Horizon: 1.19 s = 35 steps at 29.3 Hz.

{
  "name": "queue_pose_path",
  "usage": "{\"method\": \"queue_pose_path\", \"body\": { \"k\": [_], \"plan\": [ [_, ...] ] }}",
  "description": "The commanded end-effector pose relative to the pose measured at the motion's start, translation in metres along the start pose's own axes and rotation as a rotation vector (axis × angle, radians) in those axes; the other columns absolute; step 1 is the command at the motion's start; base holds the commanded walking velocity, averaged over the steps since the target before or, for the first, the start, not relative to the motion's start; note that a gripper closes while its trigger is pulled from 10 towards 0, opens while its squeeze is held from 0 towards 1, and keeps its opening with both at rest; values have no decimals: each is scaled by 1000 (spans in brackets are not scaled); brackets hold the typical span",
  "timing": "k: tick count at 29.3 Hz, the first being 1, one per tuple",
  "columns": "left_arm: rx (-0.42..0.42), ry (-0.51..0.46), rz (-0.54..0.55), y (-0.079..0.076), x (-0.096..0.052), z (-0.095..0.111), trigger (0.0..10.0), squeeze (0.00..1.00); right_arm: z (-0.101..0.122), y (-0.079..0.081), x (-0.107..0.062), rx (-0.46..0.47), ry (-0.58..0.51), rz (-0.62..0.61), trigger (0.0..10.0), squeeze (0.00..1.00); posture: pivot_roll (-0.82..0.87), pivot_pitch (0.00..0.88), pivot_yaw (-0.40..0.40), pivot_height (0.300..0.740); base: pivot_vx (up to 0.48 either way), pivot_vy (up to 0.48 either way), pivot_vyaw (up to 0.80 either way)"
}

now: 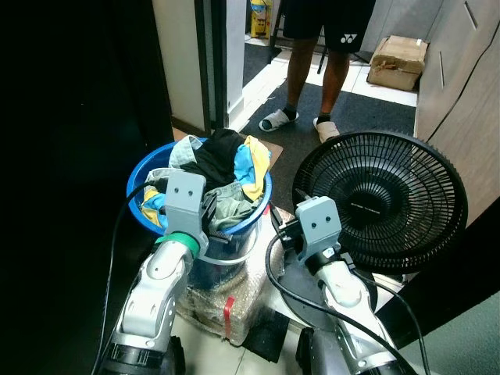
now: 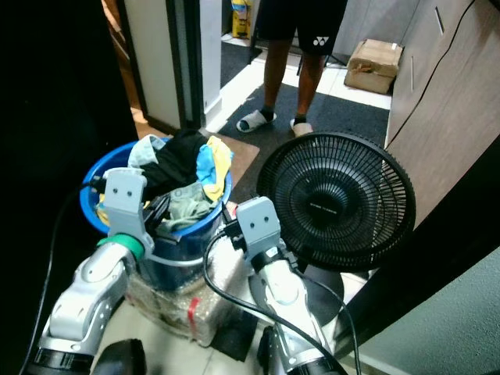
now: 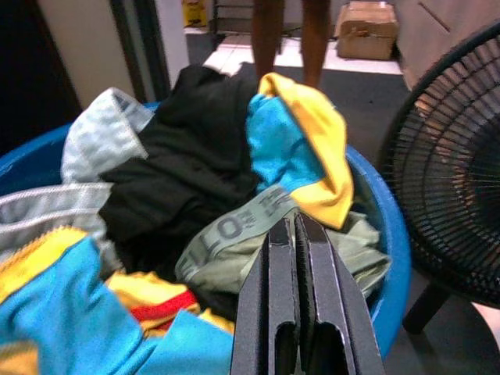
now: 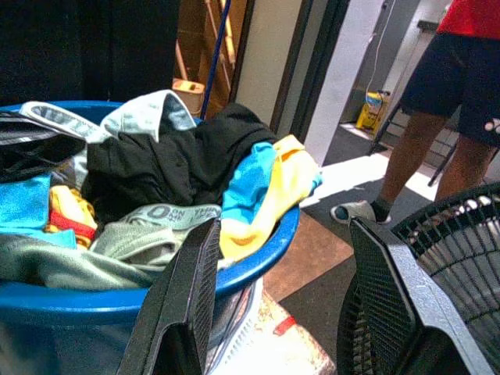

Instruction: Clothes washing

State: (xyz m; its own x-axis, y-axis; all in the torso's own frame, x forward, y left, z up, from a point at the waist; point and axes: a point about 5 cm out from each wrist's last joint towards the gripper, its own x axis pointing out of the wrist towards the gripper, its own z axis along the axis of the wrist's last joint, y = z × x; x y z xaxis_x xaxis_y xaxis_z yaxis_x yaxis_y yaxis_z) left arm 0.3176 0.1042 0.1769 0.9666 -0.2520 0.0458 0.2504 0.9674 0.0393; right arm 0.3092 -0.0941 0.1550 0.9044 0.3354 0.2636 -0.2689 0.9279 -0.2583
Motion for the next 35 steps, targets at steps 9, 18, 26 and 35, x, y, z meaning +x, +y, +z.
{"method": "queue_pose_path", "body": {
  "k": [9,18,26,35],
  "plan": [
    [65,55,-44,-8,14,14,10000,0,-18,-2,11,-7,128,21,10000,0,110,15,10,526,0,0,0],
    [57,69,7,-3,15,17,10000,0,-22,1,26,76,188,94,10000,1000,134,32,-1,526,0,0,0],
    [31,85,123,21,14,22,10000,0,-23,22,30,97,202,205,10000,0,163,53,-24,526,0,0,0],
    [63,106,214,54,-2,20,10000,0,-18,50,34,116,186,346,10000,0,195,70,-53,526,0,0,0]
  ]
}}
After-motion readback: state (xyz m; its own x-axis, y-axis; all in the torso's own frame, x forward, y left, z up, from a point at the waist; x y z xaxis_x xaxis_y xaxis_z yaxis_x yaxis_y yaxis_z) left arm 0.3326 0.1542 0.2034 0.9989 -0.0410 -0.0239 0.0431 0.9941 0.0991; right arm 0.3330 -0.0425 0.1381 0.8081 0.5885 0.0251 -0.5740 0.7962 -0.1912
